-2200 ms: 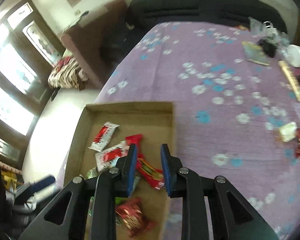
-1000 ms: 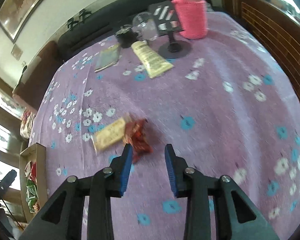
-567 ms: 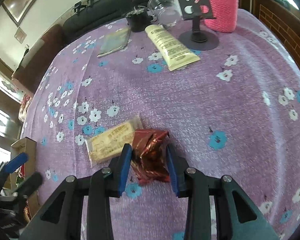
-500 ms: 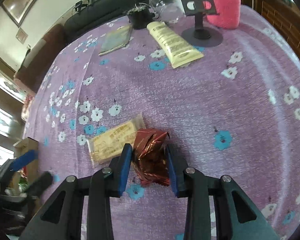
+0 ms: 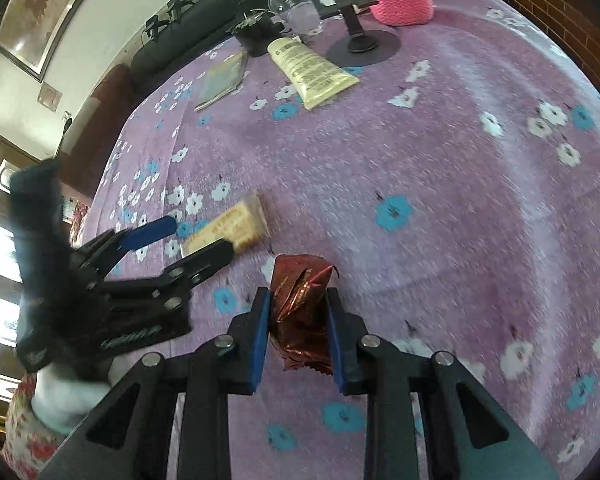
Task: Organize snacks
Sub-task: 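Grasp the yellow biscuit bar with the left gripper while the right holds the foil pack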
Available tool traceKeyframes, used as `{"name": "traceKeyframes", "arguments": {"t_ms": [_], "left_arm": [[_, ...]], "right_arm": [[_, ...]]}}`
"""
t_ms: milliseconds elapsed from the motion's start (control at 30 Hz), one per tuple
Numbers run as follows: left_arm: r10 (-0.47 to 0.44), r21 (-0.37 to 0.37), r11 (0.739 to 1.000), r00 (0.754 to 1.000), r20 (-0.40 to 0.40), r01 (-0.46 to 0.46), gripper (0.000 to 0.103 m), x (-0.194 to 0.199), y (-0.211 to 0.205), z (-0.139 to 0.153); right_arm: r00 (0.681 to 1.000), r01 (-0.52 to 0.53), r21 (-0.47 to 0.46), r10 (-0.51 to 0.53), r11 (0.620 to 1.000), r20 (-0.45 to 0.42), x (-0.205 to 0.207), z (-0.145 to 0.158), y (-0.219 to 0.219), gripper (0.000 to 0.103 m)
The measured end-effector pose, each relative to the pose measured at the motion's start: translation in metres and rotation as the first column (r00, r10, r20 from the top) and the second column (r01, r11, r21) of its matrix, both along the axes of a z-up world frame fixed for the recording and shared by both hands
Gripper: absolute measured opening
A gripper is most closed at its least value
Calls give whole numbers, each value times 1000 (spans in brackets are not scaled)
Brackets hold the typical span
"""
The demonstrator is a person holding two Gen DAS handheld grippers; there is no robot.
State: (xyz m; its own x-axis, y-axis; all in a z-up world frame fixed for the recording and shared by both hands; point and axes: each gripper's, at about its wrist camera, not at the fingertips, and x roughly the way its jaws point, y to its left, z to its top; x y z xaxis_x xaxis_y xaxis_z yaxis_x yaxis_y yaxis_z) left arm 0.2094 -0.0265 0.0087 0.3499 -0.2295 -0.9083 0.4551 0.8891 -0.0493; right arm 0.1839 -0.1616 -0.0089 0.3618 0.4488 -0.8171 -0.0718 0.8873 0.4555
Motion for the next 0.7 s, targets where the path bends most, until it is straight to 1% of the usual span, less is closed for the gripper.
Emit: {"name": "traceKeyframes", "arguments": {"t_ms": [67, 100, 133, 167, 200, 267, 300, 333, 500, 567, 700], "left_arm": [[-34, 41, 999, 999, 10, 34, 85, -6, -9, -2], [-48, 63, 997, 999, 18, 47, 81, -10, -14, -2], [-56, 65, 996, 998, 21, 54, 77, -12, -16, -1], [-60, 60, 997, 998, 18, 58, 68, -14, -17, 0], [-57, 58, 997, 998, 15, 56, 58, -16, -18, 2], [-29, 60, 998, 999, 14, 28, 47, -19, -13, 7], [-17, 43, 999, 1000, 7, 17, 43, -19, -10, 8], [4, 14, 1000, 1000, -10, -4, 42, -20, -4, 10], [72, -37, 997, 997, -12, -72, 40, -36, 18, 18], [100, -69, 993, 995, -16, -101, 39, -45, 27, 23], [151, -108, 983, 988, -12, -151, 39, -68, 51, 37]], "right_arm": [[1000, 3, 9, -3, 1000, -8, -5, -2, -4, 25], [1000, 4, 12, -4, 1000, -9, -8, -3, -6, 26], [1000, 5, 16, -5, 1000, -12, -9, -3, -6, 26], [1000, 7, 22, -7, 1000, -15, -10, -4, -7, 26], [1000, 10, 29, -10, 1000, -17, -12, -4, -8, 26], [1000, 10, 31, -9, 999, -14, -13, -3, -7, 26], [1000, 7, 26, -7, 1000, -9, -14, -2, -5, 26], [1000, 6, 27, -6, 1000, -8, -15, -2, -5, 26], [1000, -3, 36, 3, 999, -6, -22, 0, 0, 25], [1000, -9, 38, 10, 999, -6, -25, 1, 3, 25], [1000, -26, 40, 25, 999, 2, -32, 5, 11, 25]]}}
